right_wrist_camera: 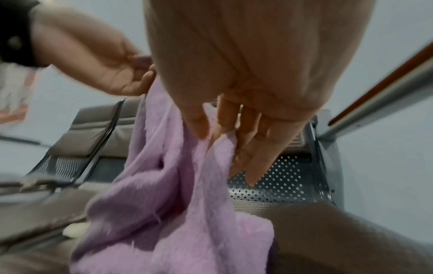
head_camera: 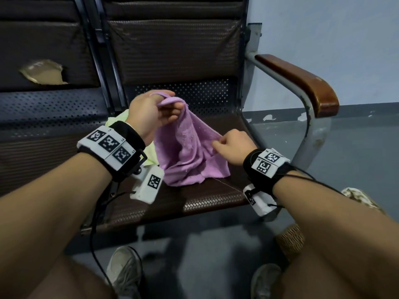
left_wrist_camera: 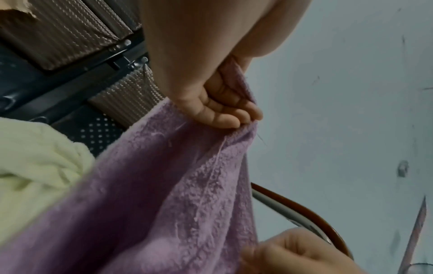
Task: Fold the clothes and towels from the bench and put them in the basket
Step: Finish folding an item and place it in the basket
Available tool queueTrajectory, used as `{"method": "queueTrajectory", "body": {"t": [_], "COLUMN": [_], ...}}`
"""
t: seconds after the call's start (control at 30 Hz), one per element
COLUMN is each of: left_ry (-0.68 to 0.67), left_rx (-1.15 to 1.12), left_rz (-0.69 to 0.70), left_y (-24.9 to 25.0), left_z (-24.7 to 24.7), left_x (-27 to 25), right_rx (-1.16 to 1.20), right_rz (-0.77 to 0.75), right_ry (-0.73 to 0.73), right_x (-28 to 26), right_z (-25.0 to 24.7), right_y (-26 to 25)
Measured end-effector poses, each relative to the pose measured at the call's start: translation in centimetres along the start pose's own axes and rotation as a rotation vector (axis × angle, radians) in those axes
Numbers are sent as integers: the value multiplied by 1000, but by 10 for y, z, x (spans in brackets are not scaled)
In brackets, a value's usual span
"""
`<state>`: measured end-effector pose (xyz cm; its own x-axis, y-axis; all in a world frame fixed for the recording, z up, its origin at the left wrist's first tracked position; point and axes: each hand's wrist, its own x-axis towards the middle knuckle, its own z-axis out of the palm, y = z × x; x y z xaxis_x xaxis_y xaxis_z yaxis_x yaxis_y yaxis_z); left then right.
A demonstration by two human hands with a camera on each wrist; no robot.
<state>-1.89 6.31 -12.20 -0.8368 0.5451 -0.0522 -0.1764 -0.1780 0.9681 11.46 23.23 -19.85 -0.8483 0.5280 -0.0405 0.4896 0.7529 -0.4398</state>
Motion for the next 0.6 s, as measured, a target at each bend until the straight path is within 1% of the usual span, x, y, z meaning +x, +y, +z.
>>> {"method": "queueTrajectory", "body": {"t": [0.07, 0.13, 0.2, 0.23, 0.27, 0.33, 0.4, 0.47, 0.5, 0.53, 0.6], "left_ry": [-86, -188, -255, -261, -241, -134, -4, 106, 147, 180, 246], "left_rx": [-42, -78, -95, -87, -72, 9, 170, 341, 390, 397, 349], "left_rz": [-68, -110, -116, -109, -91, -12, 108, 201, 206, 179, 108], "left_y": [-2, -3, -5, -5, -5, -5, -9, -16, -21, -25, -30], "left_z": [3, 12, 21, 24, 25, 21, 7, -11, -19, -27, -36], "left_x": [-4, -13, -19, -20, -18, -10, 3, 16, 22, 27, 35], "right_rx": [58, 62, 44, 38, 41, 57, 118, 150, 131, 97, 21], "right_rz": [-32, -35, -57, -63, -52, -3, 67, 106, 92, 68, 23], "right_ry": [-92, -163, -142, -124, -113, -106, -92, -23, 20, 45, 67], "right_x": [-5, -11, -11, -8, -5, 0, 1, 2, 2, 2, 3], "right_z": [3, 12, 23, 27, 28, 23, 14, 5, 1, -3, -8], "right_y": [-8, -21, -29, -31, -31, -26, -18, -11, -8, -6, -5]}}
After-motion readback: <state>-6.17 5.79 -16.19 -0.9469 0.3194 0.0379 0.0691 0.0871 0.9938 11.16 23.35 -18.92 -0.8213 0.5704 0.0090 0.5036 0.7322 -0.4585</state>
